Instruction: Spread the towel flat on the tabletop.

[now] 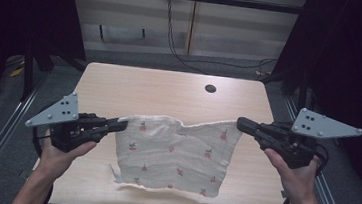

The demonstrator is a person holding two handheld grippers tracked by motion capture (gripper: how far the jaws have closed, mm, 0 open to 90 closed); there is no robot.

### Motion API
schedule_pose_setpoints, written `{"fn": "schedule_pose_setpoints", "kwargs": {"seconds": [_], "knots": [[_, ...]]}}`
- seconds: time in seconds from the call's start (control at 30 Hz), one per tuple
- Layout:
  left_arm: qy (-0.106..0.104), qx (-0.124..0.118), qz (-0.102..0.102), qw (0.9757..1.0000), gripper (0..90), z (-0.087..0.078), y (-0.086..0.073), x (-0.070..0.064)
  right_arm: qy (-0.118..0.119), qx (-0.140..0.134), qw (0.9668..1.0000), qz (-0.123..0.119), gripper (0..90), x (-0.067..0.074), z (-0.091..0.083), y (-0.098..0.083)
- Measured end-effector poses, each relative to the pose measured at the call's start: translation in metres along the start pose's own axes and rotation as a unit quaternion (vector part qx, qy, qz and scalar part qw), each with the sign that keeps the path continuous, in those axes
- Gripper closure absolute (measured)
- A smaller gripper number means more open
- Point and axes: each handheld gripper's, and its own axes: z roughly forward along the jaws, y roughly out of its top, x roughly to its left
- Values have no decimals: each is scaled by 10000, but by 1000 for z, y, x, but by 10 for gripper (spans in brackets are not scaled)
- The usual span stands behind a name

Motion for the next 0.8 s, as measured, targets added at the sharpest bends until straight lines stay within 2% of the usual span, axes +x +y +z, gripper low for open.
{"fn": "schedule_pose_setpoints", "kwargs": {"seconds": [0.07,0.13,0.17,0.2,0.3,0.37,0.4,0.43,0.47,0.5,0.53,0.63,0.67,0.8], "knots": [[6,155,-151,9998,886,11,-12,5,-2,117,9999,123,887,-3,7,-13],[-4,356,-146,9993,886,22,-20,4,71,271,9991,322,887,-7,19,-35],[-27,420,-186,9989,886,28,-24,5,71,271,9991,322,887,-7,19,-35],[-51,473,-256,9985,885,32,-27,7,37,340,9986,396,887,-10,23,-42],[16,607,-358,9975,885,39,-37,15,-37,477,9976,492,887,-17,31,-53],[53,730,-422,9964,885,42,-45,22,-19,517,9971,552,886,-22,33,-59],[95,789,-499,9956,885,45,-50,26,-99,645,9958,640,887,-29,38,-66],[115,848,-561,9947,885,46,-54,30,-99,645,9958,640,887,-29,38,-66],[200,966,-643,9930,885,48,-61,35,-110,699,9948,727,887,-36,42,-73],[200,966,-643,9930,886,48,-61,35,-110,699,9948,727,887,-36,42,-73],[187,1076,-669,9918,885,48,-67,39,-1,725,9946,749,886,-40,47,-78],[203,1096,-756,9909,885,45,-72,43,43,735,9948,699,886,-43,51,-82],[242,1081,-828,9904,885,43,-74,45,25,729,9948,705,886,-44,53,-83],[356,1110,-894,9891,885,41,-82,53,50,799,9939,757,886,-50,65,-86]]}}
